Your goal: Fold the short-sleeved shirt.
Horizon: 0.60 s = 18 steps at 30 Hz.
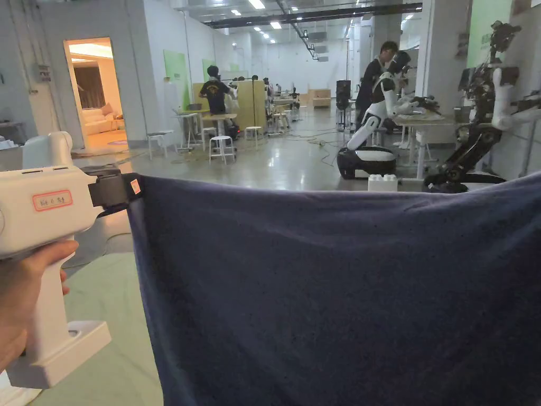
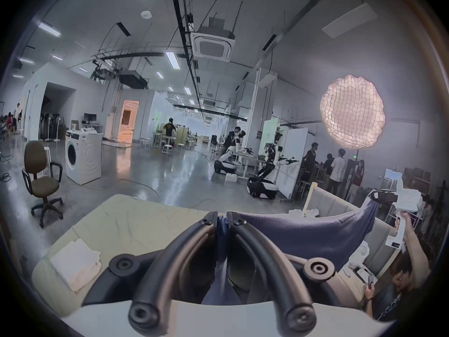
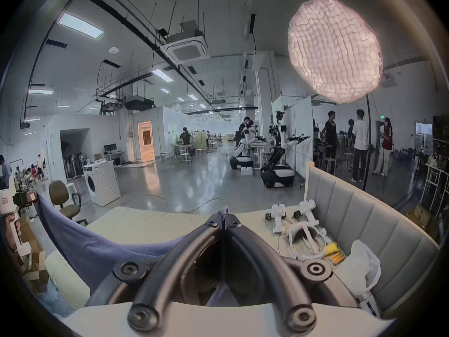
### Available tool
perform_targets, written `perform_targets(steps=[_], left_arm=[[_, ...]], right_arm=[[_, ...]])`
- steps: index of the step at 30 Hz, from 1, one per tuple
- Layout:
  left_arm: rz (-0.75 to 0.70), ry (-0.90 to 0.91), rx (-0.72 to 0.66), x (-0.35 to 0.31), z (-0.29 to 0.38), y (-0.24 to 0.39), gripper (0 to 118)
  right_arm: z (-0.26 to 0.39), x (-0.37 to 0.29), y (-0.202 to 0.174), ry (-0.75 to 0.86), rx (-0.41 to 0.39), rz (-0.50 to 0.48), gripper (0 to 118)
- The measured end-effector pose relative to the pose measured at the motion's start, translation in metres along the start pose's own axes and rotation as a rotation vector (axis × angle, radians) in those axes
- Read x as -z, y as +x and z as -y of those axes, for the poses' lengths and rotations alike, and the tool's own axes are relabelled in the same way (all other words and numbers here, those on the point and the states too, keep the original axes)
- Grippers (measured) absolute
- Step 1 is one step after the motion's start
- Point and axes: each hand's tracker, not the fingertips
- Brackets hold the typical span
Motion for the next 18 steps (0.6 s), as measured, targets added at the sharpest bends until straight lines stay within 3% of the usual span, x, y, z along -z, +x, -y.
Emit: perform_targets(steps=[4, 10, 14, 18], left_arm=[[-0.016, 0.034, -0.004, 0.02, -0.019, 0.003, 7], [-0.078, 0.037, 0.026, 0.065, -0.044, 0.002, 6], [-0.11, 0.043, 0.056, 0.1, -0.061, 0.003, 6], [-0.129, 0.045, 0.052, 0.138, -0.077, 0.003, 6]], right_arm=[[-0.025, 0.015, -0.017, 0.004, -0.075, 0.043, 0], [-0.055, 0.048, -0.033, 0.025, -0.091, 0.12, 0], [-0.074, 0.077, -0.04, 0.032, -0.065, 0.131, 0], [-0.093, 0.101, -0.054, 0.052, -0.094, 0.153, 0]])
